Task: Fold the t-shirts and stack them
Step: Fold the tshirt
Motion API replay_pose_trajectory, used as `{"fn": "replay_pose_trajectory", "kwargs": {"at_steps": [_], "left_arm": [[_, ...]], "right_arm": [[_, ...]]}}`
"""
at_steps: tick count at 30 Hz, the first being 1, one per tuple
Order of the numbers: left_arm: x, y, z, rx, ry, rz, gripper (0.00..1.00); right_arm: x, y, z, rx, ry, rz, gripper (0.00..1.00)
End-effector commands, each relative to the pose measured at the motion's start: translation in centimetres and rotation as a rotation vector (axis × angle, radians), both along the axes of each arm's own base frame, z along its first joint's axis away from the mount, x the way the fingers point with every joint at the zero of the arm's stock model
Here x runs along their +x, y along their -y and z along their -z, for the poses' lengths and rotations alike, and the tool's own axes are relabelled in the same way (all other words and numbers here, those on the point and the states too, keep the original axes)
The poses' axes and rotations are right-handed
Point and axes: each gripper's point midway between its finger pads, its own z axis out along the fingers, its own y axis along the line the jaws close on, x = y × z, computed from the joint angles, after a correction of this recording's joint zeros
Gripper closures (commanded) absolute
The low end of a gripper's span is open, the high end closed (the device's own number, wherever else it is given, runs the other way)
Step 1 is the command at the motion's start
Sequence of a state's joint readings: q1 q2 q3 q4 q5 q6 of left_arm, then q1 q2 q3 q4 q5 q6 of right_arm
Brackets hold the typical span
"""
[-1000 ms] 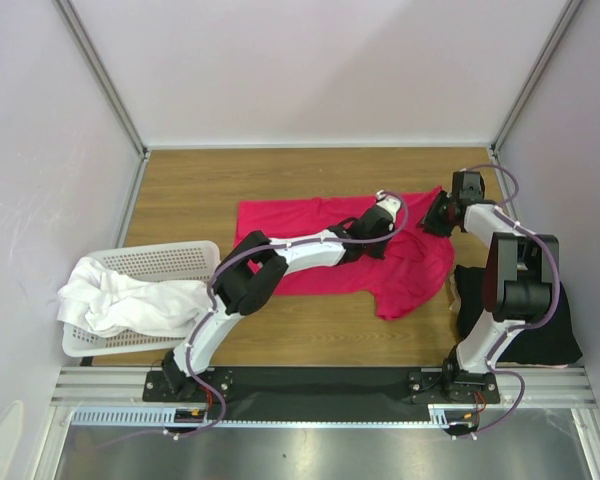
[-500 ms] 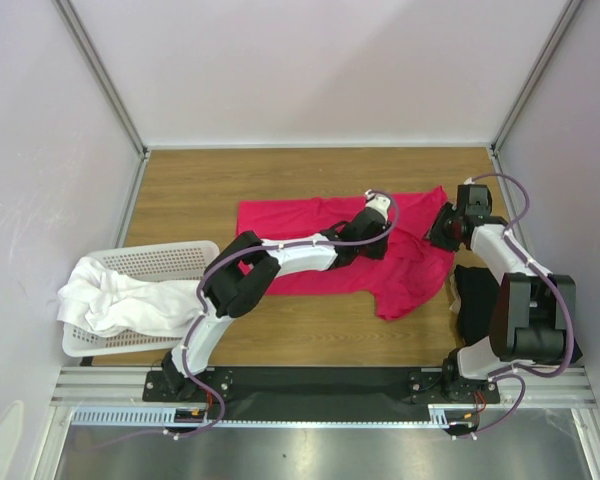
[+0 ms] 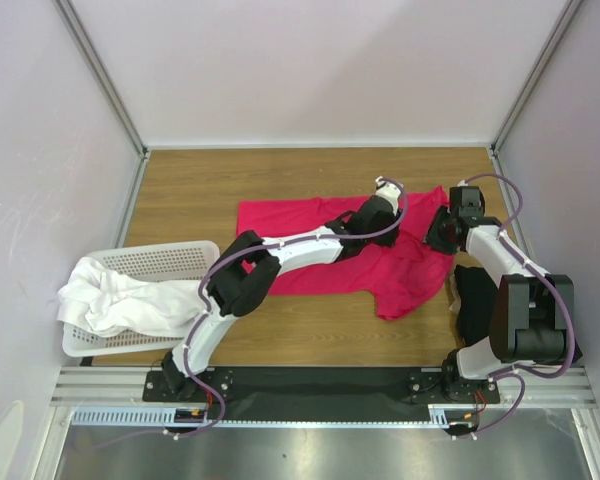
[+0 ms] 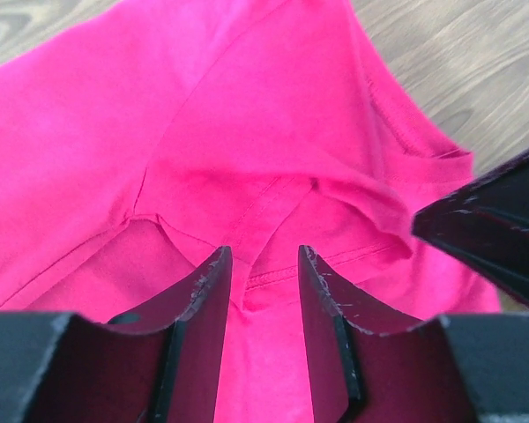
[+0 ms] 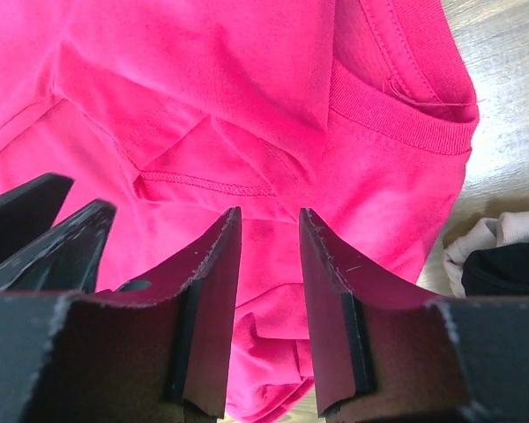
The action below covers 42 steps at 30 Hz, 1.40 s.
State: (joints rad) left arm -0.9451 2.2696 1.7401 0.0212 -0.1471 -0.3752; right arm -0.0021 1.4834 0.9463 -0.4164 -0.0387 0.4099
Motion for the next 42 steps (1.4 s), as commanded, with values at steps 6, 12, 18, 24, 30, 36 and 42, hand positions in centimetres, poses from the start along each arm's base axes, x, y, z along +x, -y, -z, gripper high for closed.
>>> {"fn": "replay_pose_trajectory", "kwargs": {"at_steps": [6, 12, 18, 24, 30, 36, 42], "left_arm": [[0.1, 0.8, 1.4, 0.052, 0.03, 0.032, 0.53], [0.2, 0.3, 2.9, 0.124, 0.031, 0.025, 0.5], [0.5, 0.2, 3.2, 0.132, 0.036, 0.009, 0.62], [0.9, 0.0, 3.0, 0.119, 0.036, -0.038, 0.86], [0.6, -0.4, 1.6, 0.067, 0.028, -0.067, 1.0], [-0.1, -1.0, 1.3, 0.008, 0.005, -0.084, 1.0], [-0.3, -2.2, 1.7, -0.04, -0.03, -0.126, 1.0]], "right_arm": [[-0.1, 0.1, 0.4, 0.011, -0.01, 0.011, 0.61], [0.1, 0.5, 0.3, 0.026, -0.008, 0.022, 0.61], [0.2, 0.5, -0.1, 0.032, 0.004, 0.022, 0.61], [-0.2, 0.2, 0.5, 0.04, -0.011, 0.012, 0.62], [-0.2, -0.4, 0.4, 0.041, -0.005, -0.008, 0.62], [0.6, -1.5, 0.5, -0.011, 0.022, -0.074, 0.62], [1.2, -2.2, 0.9, -0.065, 0.031, -0.111, 0.61]]}}
